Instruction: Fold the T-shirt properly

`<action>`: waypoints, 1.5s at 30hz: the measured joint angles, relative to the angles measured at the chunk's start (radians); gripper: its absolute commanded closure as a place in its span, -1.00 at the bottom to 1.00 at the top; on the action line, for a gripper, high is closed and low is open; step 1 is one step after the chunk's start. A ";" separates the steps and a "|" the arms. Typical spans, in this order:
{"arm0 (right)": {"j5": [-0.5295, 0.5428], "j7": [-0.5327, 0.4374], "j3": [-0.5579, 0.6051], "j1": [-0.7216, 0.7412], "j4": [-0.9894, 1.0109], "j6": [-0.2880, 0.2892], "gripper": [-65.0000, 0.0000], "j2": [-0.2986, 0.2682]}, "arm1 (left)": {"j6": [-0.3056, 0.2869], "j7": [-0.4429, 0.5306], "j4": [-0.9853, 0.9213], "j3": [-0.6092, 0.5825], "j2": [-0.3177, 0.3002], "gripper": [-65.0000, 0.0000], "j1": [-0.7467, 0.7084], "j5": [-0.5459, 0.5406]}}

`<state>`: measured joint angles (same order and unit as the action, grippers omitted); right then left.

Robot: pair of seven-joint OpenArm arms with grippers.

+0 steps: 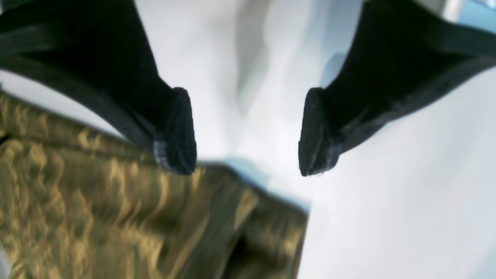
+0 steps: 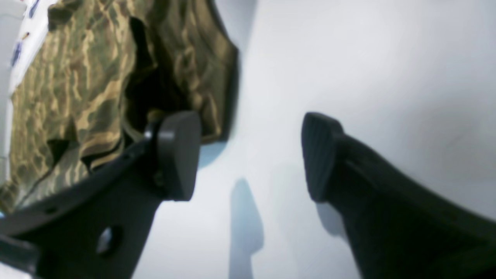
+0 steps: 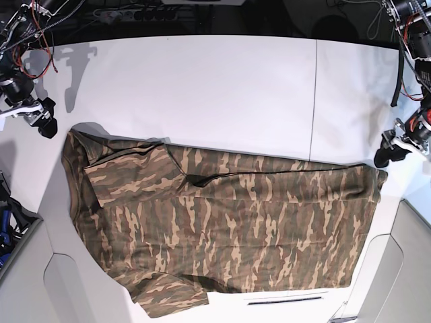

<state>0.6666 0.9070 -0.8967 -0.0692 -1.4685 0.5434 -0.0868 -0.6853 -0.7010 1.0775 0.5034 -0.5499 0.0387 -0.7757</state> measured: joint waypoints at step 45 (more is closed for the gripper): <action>0.011 -0.007 0.158 0.164 0.157 0.034 1.00 0.128 | 0.011 0.081 -0.242 -0.180 0.078 1.00 0.236 -0.024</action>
<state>0.6773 0.9001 -0.7391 0.0944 -1.3113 0.5770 0.0410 -0.6739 -0.6197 0.8352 0.3233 -0.4721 0.2749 -0.7998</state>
